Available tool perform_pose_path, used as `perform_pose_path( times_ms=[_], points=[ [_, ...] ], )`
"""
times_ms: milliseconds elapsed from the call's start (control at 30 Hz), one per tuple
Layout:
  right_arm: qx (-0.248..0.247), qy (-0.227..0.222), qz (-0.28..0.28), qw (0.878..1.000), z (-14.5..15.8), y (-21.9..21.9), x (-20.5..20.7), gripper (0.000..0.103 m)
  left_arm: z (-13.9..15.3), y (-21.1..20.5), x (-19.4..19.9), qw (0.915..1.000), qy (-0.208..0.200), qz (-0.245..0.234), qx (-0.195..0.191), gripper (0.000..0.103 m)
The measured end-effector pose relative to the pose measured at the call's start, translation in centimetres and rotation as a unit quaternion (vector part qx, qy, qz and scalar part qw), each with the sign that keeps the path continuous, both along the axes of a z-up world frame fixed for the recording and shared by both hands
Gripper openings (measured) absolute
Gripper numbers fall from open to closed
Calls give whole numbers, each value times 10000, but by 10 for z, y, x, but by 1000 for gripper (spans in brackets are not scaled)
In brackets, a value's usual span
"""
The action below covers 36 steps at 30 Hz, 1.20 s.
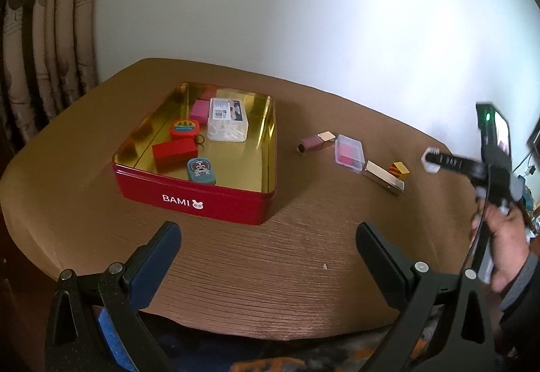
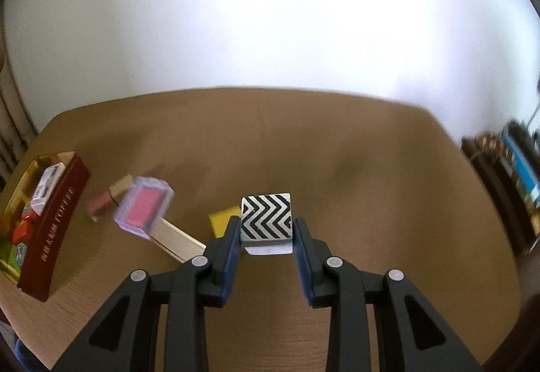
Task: Organize rigid objects
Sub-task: 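Carry the black-and-white chevron cube with the right tool over the tray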
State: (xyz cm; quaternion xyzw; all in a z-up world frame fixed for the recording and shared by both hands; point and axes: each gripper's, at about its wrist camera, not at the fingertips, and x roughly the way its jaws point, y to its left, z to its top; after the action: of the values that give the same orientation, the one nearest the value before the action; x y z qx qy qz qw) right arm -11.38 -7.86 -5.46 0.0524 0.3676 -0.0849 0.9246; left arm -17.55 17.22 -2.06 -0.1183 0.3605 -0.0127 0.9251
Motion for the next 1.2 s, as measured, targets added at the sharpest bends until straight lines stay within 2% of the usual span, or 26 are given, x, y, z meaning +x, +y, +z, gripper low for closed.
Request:
perform_pose_path(
  times_ms=[167,500,833,1200],
  points=[
    [-224,-204,253,9992,38,36,9,31,0,9,-1,9997,22,221,-97,102],
    [-580,-464,731,9946,92,100,14,31,0,25,0,9984,82,468,-292,102],
    [-741,-476,1112,9899,103,149,20,31,0,35,1,9966,103,662,-471,102],
    [-810,-379,1524,9843,96,198,29,31,-8,46,3,9923,294,1018,-640,102]
  ],
)
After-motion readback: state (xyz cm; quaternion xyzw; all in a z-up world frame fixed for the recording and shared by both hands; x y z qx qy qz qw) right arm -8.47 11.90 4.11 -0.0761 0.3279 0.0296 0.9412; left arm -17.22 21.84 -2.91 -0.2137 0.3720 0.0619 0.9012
